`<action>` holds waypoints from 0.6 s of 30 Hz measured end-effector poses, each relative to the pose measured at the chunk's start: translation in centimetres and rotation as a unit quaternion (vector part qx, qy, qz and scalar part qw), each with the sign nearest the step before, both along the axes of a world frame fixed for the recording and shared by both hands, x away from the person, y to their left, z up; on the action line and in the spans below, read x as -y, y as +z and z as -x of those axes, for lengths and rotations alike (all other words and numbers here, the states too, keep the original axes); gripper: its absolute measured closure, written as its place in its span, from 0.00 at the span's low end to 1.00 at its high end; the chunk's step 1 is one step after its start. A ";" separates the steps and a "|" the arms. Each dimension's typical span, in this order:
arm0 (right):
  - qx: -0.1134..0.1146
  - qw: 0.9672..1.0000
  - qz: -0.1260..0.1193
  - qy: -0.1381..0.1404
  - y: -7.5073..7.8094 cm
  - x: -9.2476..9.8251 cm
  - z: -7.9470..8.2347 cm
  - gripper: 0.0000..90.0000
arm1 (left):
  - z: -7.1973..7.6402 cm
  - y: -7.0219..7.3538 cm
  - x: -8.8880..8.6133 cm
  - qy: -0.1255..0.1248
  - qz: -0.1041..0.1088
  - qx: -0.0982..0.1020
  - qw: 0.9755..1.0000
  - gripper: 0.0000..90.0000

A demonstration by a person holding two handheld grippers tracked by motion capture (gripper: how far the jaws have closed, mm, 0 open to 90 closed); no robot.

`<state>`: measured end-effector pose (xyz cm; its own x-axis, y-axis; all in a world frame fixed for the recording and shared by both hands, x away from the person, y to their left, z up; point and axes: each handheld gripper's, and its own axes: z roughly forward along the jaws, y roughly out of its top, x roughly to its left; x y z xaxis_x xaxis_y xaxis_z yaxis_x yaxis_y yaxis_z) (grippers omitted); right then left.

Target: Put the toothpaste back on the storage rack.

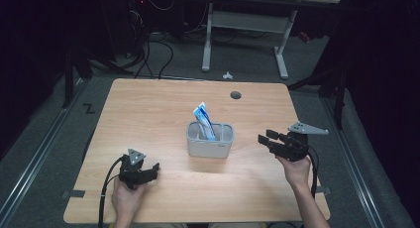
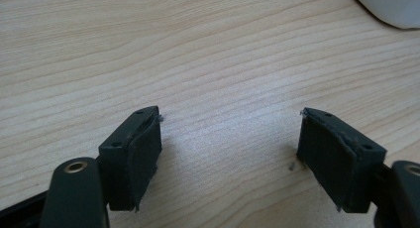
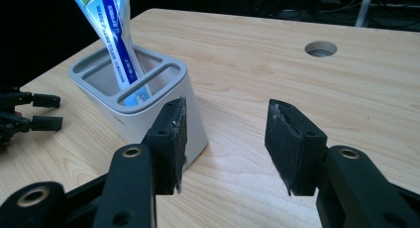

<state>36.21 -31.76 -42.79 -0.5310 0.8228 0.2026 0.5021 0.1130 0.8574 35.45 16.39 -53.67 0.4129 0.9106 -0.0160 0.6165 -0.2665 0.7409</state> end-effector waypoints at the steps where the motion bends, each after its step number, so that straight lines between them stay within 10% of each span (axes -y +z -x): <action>1: 0.002 1.000 0.001 0.000 -0.1 0.0 0.0 0.57 | 0.0 0.0 0.0 0.000 0.000 0.000 1.000 0.28; 18: -0.014 1.000 -0.003 -0.008 -1.8 0.7 0.5 0.57 | 0.0 0.0 0.0 0.000 0.000 0.000 1.000 0.28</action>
<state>35.68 -32.44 -44.62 -0.5117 0.8300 0.2220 0.5279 0.0999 0.8434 35.45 16.39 -53.67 0.4127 0.9107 -0.0160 0.6164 -0.2663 0.7410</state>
